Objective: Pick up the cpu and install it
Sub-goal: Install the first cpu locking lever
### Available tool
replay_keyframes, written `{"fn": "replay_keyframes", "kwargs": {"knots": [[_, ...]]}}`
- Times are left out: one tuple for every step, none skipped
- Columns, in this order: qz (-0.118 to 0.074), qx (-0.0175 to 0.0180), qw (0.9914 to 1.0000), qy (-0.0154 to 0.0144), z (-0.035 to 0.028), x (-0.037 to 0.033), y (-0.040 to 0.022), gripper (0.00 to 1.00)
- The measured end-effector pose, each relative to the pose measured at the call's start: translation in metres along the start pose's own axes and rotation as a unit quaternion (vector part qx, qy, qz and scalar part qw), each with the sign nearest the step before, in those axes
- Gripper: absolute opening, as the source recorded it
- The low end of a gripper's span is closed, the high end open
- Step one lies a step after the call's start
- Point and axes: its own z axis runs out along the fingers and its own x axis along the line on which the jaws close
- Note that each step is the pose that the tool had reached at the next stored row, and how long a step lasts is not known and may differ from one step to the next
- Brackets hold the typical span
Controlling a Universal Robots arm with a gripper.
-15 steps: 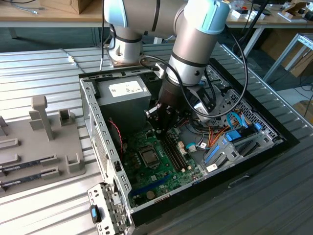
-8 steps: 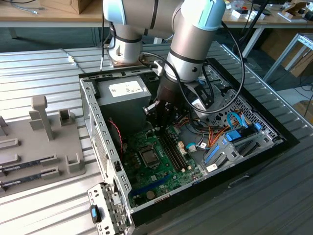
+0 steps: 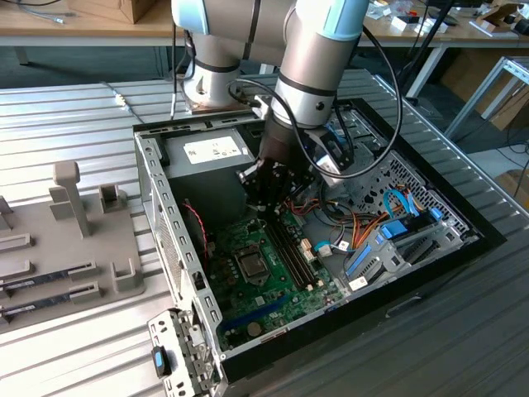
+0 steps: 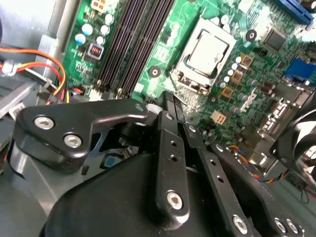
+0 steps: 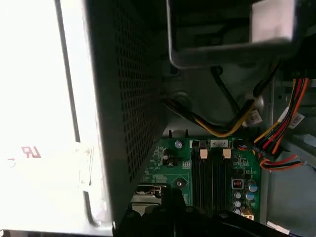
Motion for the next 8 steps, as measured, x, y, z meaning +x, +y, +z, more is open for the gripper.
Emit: {"fn": "replay_keyframes", "kwargs": {"knots": [[0.000,0.0012,1.00000,0.0000,-0.0007,0.0002,0.0036,0.14],[0.000,0.0017,1.00000,-0.0001,-0.0010,0.0003,0.0050,0.14],[0.000,0.0029,1.00000,0.0000,-0.0013,0.0003,0.0064,0.14],[0.001,0.0044,0.99999,-0.0001,-0.0016,0.0004,0.0075,0.14],[0.001,0.0057,0.99998,-0.0001,-0.0018,0.0004,0.0084,0.14],[0.001,0.0058,0.99998,-0.0001,-0.0019,0.0004,0.0083,0.14],[0.001,0.0060,0.99998,-0.0001,-0.0025,0.0005,0.0082,0.14],[0.001,0.0059,0.99998,-0.0001,-0.0031,0.0006,0.0081,0.14]]}}
